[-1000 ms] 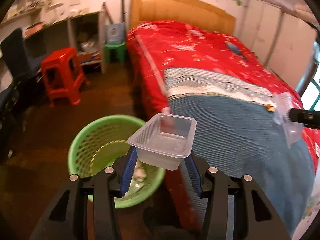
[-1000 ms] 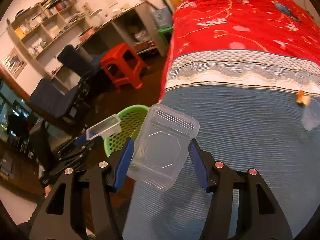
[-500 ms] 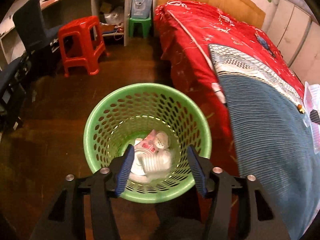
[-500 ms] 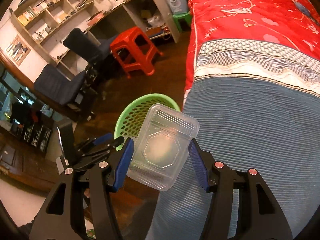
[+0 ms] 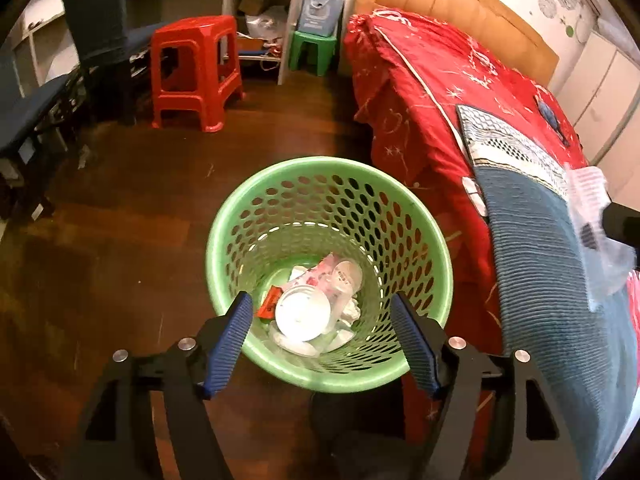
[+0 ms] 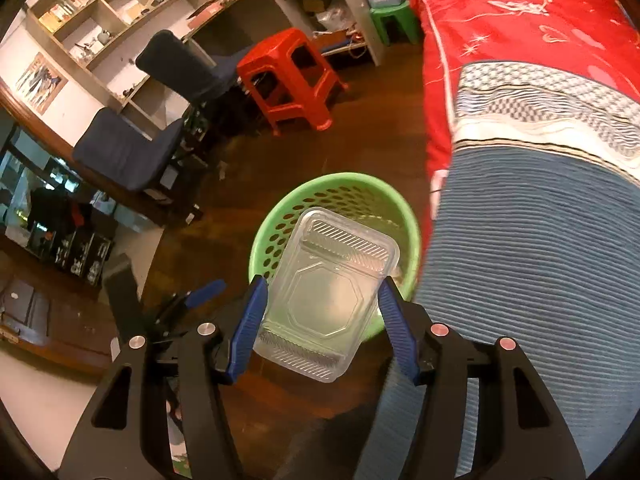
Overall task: Collect trash
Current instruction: 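Carry both boxes over the green wastebasket and open both tools to drop them, then move both tools back to the blanket and bring the right tool to the clear cup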
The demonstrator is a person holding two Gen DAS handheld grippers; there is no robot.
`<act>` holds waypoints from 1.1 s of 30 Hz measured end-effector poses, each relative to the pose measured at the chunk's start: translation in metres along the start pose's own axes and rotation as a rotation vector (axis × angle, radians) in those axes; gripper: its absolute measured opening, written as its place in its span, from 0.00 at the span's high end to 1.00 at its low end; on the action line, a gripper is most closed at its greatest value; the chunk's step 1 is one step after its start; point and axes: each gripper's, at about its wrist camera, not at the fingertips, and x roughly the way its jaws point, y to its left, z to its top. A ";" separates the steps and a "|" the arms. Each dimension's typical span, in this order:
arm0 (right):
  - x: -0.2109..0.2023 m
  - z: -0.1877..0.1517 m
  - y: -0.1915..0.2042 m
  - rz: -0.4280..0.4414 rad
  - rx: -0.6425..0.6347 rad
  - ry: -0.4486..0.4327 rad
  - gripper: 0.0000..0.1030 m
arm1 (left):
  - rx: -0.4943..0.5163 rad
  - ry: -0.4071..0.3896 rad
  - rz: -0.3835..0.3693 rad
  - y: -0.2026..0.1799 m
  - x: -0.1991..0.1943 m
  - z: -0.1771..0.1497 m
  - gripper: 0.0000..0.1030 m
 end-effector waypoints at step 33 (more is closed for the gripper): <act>-0.092 -0.056 -0.085 -0.158 0.079 -0.148 0.19 | 0.086 -0.068 -0.104 -0.089 -0.042 0.005 0.19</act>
